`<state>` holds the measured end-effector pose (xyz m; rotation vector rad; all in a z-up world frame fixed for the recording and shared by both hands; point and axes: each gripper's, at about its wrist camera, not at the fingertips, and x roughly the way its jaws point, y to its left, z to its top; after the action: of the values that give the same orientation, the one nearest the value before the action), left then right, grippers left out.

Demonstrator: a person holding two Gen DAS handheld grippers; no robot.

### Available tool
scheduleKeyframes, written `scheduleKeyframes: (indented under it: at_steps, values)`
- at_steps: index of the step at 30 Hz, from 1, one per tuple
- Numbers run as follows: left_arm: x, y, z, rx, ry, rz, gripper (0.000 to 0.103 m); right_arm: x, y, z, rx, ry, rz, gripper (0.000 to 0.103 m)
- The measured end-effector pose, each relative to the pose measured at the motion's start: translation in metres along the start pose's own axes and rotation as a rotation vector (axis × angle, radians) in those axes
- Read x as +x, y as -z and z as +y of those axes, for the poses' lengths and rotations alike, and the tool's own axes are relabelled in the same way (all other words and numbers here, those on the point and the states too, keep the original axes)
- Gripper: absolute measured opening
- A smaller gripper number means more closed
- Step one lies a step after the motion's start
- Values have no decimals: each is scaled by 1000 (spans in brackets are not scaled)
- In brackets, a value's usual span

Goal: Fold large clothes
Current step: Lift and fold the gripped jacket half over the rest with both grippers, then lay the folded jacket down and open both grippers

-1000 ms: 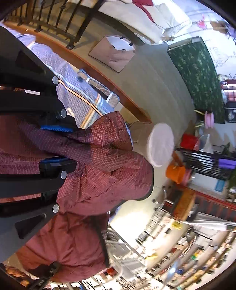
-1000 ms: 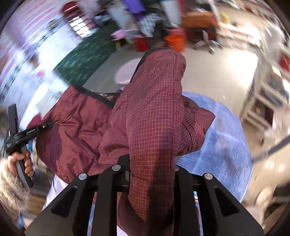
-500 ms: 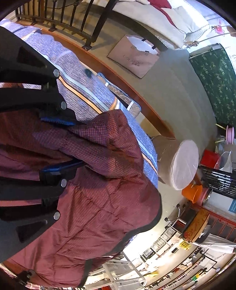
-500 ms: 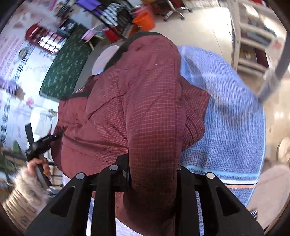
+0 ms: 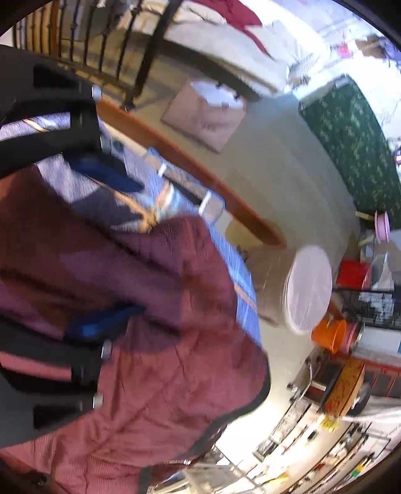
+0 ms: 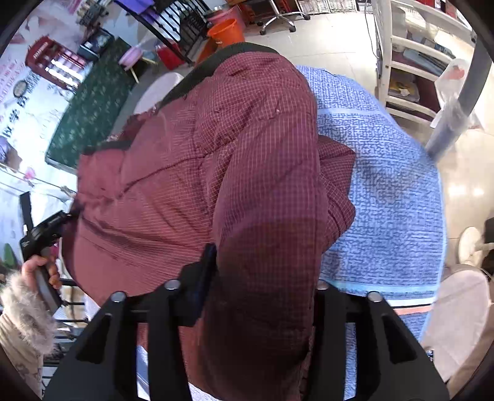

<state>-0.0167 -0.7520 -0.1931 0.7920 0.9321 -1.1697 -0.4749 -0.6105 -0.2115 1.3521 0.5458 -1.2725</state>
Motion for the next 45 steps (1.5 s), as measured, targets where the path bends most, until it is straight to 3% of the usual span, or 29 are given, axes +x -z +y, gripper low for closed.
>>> scheduleKeyframes:
  at_steps: [3, 5, 8, 9, 12, 15, 18, 20, 26, 29, 36, 41, 45]
  values:
    - [-18, 3, 22, -41, 28, -27, 92, 1, -6, -5, 28, -10, 29, 49]
    - [-34, 9, 35, -21, 14, -56, 93, -3, -9, -5, 39, -10, 55, 50]
    - [-50, 15, 46, 37, -140, -82, 92, -10, -14, -8, 46, 9, 70, 52]
    - [-57, 17, 56, 27, -155, -83, 92, -14, -15, -9, 48, 17, 72, 53]
    - [-81, 23, 91, -108, -152, -78, 92, -23, -19, -9, 34, 38, 71, 52]
    - [-106, 43, 100, -169, -76, -74, 92, -35, -19, -2, -2, 72, 60, 53]
    - [-129, 80, 79, -139, -66, -63, 92, -50, -13, 2, -21, 77, 51, 54]
    - [-143, 114, 54, -132, -14, -35, 92, -60, -8, 3, -24, 81, 51, 76]
    - [-175, 202, -16, -190, 155, 60, 92, -81, 13, 31, -171, 90, 63, 76]
    - [-186, 220, -39, -186, 193, 92, 95, -83, 29, 50, -215, 104, 120, 76]
    - [-232, 211, -58, -64, 33, 29, 97, -101, 65, 111, -413, 92, 131, 76]
    - [-259, 190, -67, -6, 12, -3, 97, -118, 71, 138, -477, 141, 82, 76]
    - [-266, 178, -74, 15, 6, 10, 97, -139, 66, 151, -502, 183, -22, 76]
